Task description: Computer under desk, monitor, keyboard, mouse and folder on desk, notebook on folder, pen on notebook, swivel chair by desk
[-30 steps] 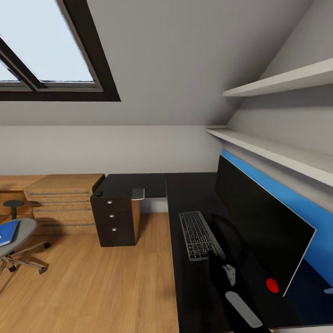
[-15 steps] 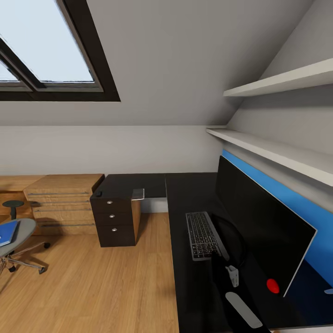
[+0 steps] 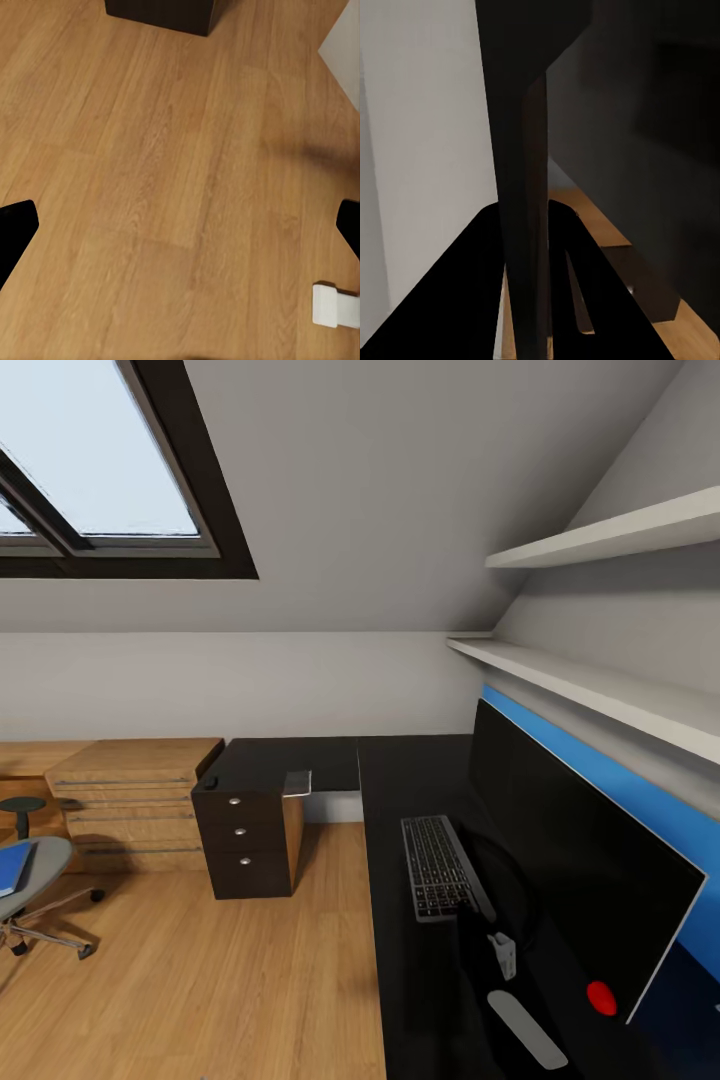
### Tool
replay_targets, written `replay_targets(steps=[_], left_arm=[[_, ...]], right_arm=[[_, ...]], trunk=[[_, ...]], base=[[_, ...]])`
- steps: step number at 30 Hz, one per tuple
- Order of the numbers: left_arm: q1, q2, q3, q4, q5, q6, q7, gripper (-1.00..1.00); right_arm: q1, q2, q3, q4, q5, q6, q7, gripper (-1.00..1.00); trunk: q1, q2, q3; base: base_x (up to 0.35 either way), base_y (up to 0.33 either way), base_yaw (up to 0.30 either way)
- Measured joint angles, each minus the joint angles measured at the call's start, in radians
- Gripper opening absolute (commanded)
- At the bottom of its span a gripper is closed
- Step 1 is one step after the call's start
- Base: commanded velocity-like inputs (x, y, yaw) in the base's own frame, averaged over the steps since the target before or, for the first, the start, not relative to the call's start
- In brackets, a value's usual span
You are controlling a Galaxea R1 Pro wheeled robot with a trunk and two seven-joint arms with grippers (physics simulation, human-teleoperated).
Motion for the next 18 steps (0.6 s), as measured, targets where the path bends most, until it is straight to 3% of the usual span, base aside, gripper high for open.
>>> replay_targets(steps=[3, 9, 18], left_arm=[[0.000, -0.001, 0.002, -0.003, 0.001, 0.000, 0.001, 1.00], [0.000, -0.003, 0.038, -0.004, 0.002, 0.000, 0.002, 1.00], [0.000, -0.004, 0.041, -0.004, 0.002, 0.000, 0.002, 1.00]], right_arm=[[0.000, -0.002, 0.000, -0.002, 0.000, 0.005, 0.002, -1.00], [0.000, -0.011, 0.002, -0.013, 0.013, 0.033, 0.013, -1.00], [0.000, -0.016, 0.000, -0.018, 0.012, 0.058, 0.047, -1.00]], trunk=[[0.000, 0.000, 0.000], [0.023, -0.042, -0.019], [0.057, -0.105, -0.047]], base=[[0.001, 0.000, 0.000], [0.000, 0.000, 0.000], [0.000, 0.000, 0.000]])
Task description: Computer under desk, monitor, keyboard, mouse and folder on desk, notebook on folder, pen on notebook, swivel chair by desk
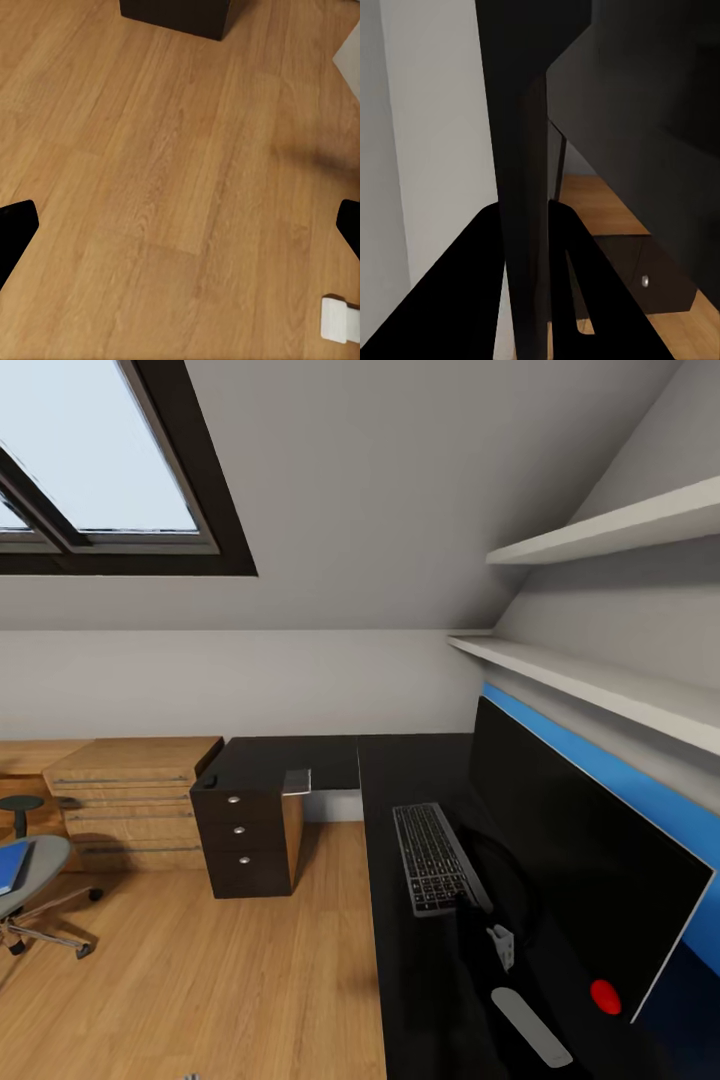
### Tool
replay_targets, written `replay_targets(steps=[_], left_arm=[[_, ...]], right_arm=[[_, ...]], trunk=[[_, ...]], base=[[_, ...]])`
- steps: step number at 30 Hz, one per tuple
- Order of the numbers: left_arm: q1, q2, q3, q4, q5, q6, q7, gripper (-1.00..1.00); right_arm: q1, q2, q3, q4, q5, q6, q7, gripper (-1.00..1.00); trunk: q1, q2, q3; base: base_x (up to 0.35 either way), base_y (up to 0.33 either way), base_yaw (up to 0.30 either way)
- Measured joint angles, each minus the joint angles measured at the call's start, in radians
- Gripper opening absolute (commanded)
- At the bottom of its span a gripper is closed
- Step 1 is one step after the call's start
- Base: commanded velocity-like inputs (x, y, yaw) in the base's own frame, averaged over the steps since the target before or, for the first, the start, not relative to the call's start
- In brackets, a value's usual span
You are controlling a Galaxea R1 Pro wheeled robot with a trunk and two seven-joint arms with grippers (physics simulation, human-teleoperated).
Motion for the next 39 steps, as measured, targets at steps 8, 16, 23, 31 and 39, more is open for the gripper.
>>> replay_targets(steps=[8, 16, 23, 31, 39], left_arm=[[0.000, 0.000, 0.001, 0.001, 0.000, 0.000, 0.000, 1.00], [0.000, 0.000, 0.011, 0.001, 0.001, 0.000, 0.001, 1.00], [0.000, -0.001, 0.015, 0.001, 0.001, 0.000, 0.002, 1.00], [0.000, 0.000, 0.015, 0.001, 0.001, 0.000, 0.002, 1.00], [0.000, -0.001, 0.015, 0.001, 0.001, 0.000, 0.002, 1.00]], right_arm=[[0.000, 0.002, -0.003, 0.001, -0.005, 0.001, 0.001, -1.00], [0.000, 0.002, -0.005, 0.004, -0.006, 0.001, 0.000, -1.00], [0.000, 0.001, -0.005, 0.004, -0.006, 0.001, 0.000, -1.00], [0.000, 0.001, -0.004, 0.004, -0.007, 0.001, 0.000, -1.00], [0.000, 0.002, -0.006, 0.006, -0.007, 0.001, 0.000, -1.00]], trunk=[[0.031, -0.056, -0.025], [0.061, -0.112, -0.050], [0.088, -0.161, -0.072], [0.119, -0.217, -0.097], [0.150, -0.273, -0.123]], base=[[0.000, 0.000, 0.000], [0.000, 0.000, 0.000], [0.000, 0.000, 0.000], [0.000, 0.000, 0.000], [-0.115, 0.000, 0.000]])
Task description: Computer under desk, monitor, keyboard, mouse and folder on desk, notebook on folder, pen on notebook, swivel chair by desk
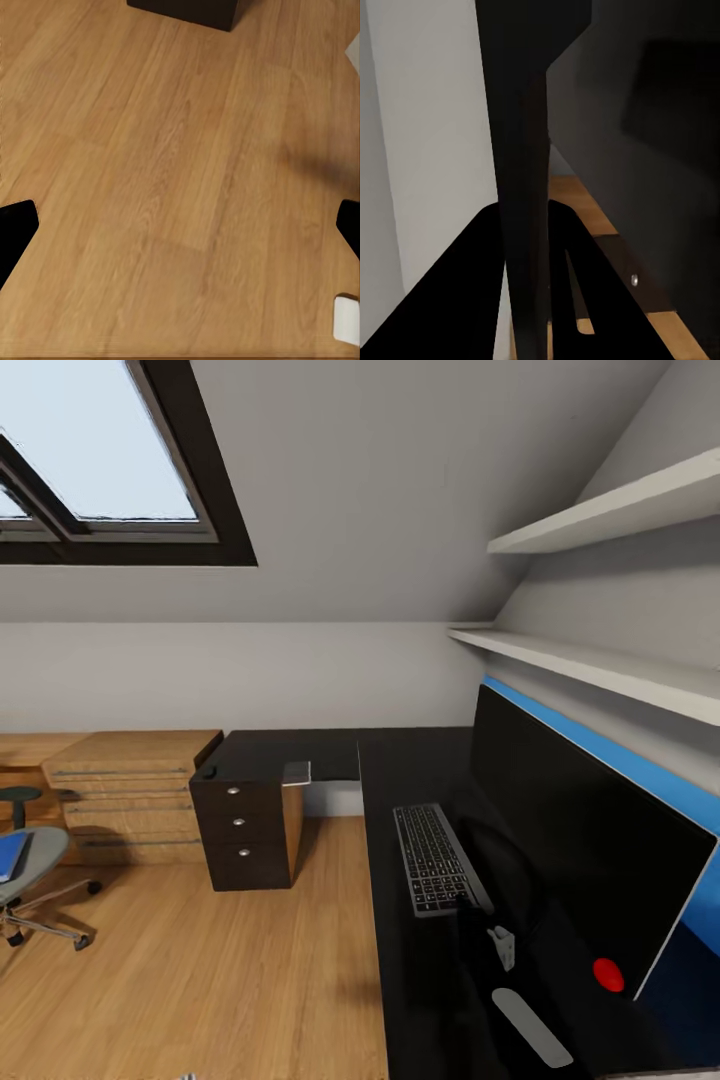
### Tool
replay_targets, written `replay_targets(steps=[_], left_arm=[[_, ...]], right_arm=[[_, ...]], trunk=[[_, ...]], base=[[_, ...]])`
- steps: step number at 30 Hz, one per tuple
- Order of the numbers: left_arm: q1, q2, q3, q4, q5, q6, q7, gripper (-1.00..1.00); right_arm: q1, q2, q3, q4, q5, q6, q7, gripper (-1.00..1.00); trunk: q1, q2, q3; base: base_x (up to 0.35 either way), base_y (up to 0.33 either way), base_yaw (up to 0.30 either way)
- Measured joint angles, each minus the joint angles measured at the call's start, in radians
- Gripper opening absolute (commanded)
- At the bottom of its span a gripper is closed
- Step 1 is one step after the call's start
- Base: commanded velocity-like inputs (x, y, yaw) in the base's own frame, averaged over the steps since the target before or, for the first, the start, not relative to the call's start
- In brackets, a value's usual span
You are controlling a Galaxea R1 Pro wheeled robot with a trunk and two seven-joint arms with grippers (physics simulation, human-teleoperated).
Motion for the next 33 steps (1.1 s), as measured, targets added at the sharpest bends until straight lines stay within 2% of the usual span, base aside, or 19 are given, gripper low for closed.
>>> replay_targets(steps=[12, 21, 25, 33], left_arm=[[0.000, 0.000, 0.000, 0.000, 0.000, 0.000, 0.000, 1.00], [0.000, 0.001, 0.000, 0.000, 0.000, -0.001, -0.002, 1.00], [0.000, 0.002, -0.001, 0.000, -0.002, -0.002, -0.006, 1.00], [0.000, 0.002, -0.001, 0.002, -0.003, -0.003, -0.007, 1.00]], right_arm=[[0.000, -0.001, 0.000, 0.002, 0.000, 0.000, 0.000, -1.00], [0.000, 0.002, -0.003, 0.002, 0.000, -0.006, -0.001, -1.00], [0.000, 0.003, -0.018, 0.003, -0.001, -0.008, -0.001, -1.00], [0.000, 0.003, -0.034, 0.003, 0.000, -0.006, -0.003, -1.00]], trunk=[[0.046, -0.084, -0.038], [0.046, -0.084, -0.038], [0.046, -0.084, -0.038], [0.046, -0.084, -0.038]], base=[[-0.058, 0.000, 0.000], [-0.032, 0.000, 0.000], [-0.002, -0.003, 0.000], [0.026, -0.134, 0.000]])
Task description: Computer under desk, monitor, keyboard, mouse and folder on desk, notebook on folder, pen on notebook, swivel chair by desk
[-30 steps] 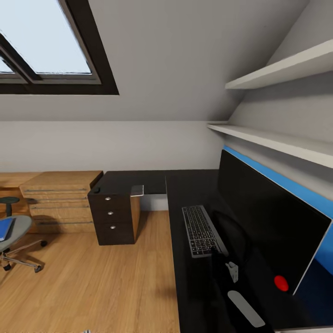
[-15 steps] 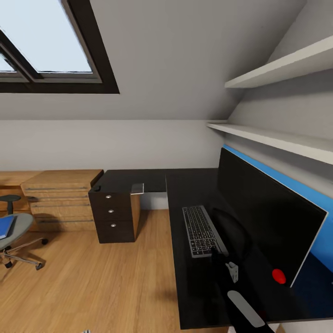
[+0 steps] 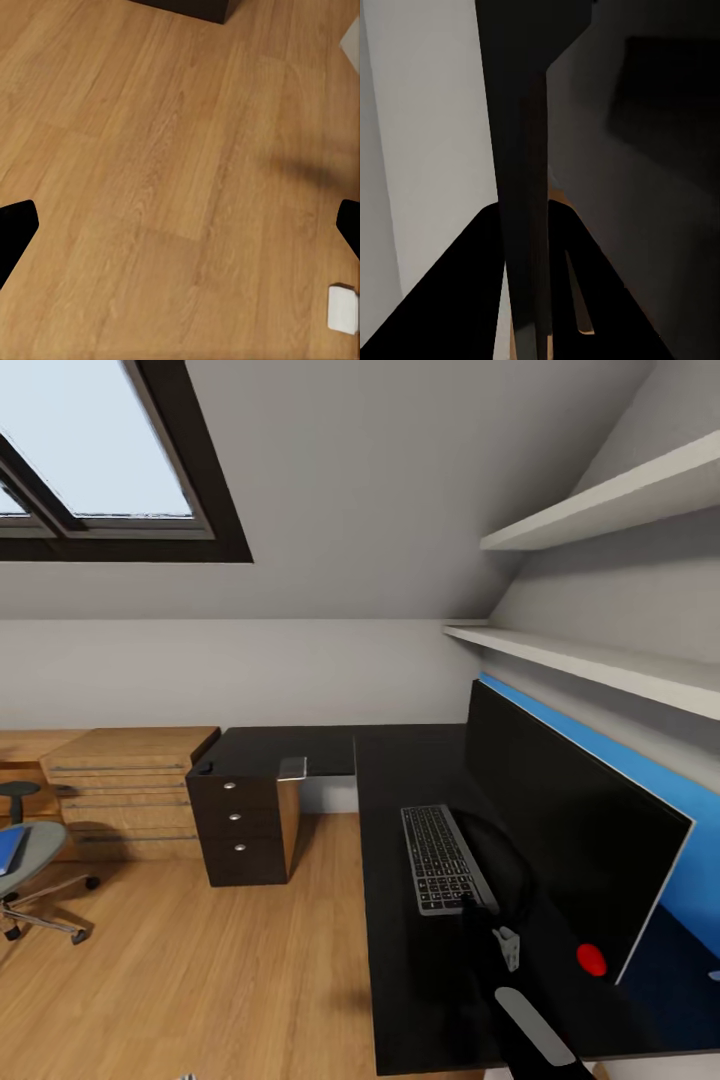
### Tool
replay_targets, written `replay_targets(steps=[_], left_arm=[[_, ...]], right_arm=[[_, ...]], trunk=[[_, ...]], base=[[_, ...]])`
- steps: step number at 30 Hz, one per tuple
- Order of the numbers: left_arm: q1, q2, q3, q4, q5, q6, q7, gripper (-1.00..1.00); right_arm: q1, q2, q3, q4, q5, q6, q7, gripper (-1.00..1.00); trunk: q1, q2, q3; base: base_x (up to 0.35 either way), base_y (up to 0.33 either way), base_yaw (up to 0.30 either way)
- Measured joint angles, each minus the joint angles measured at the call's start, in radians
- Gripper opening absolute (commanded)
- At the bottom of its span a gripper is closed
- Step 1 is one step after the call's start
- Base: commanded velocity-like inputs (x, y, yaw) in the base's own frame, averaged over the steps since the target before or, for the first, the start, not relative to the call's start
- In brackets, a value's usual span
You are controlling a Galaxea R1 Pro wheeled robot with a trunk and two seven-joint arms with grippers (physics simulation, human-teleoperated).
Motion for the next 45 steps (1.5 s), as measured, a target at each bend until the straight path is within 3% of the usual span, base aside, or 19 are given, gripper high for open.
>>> replay_targets(steps=[34, 35, 45], left_arm=[[0.000, 0.001, 0.000, 0.001, -0.001, 0.000, 0.000, 1.00], [0.000, 0.001, 0.000, 0.001, -0.001, 0.000, 0.000, 1.00], [0.000, 0.002, 0.001, 0.001, 0.000, 0.000, 0.003, 1.00]], right_arm=[[0.000, 0.001, 0.003, 0.002, 0.000, 0.002, -0.021, -1.00], [0.000, 0.001, 0.003, 0.002, 0.000, 0.002, -0.021, 1.00], [0.000, 0.001, 0.001, 0.002, -0.002, 0.001, -0.017, 1.00]], trunk=[[0.000, 0.000, 0.000], [0.000, 0.000, 0.000], [0.000, 0.000, 0.000]], base=[[0.074, 0.033, 0.000], [0.000, 0.000, 0.000], [0.000, 0.000, 0.000]])
